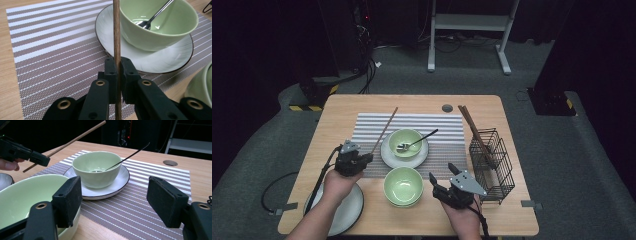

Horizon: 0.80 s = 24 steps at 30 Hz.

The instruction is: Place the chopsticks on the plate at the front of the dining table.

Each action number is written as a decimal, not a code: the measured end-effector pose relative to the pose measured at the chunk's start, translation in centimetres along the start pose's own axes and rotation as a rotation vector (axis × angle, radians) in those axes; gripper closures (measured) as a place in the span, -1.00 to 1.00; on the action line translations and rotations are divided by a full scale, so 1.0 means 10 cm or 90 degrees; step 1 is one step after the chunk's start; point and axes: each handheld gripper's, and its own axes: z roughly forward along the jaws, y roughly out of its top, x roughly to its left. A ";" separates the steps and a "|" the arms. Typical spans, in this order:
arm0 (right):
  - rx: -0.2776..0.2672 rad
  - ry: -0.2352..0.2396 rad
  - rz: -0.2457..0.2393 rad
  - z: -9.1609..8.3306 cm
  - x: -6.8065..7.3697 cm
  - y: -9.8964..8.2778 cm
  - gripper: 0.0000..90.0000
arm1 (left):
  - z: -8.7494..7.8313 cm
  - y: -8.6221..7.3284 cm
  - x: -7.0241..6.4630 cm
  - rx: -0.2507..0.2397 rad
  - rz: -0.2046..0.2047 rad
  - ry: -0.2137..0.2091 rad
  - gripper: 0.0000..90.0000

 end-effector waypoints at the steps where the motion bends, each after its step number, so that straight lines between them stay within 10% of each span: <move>1: 0.001 0.000 -0.002 0.00 0.00 0.00 -0.40 | 0.01 0.00 0.00 0.002 0.000 -0.001 0.87; 24: 0.002 -0.004 -0.006 0.02 0.02 -0.03 -0.51 | 0.19 -0.02 -0.01 0.067 -0.001 0.011 0.87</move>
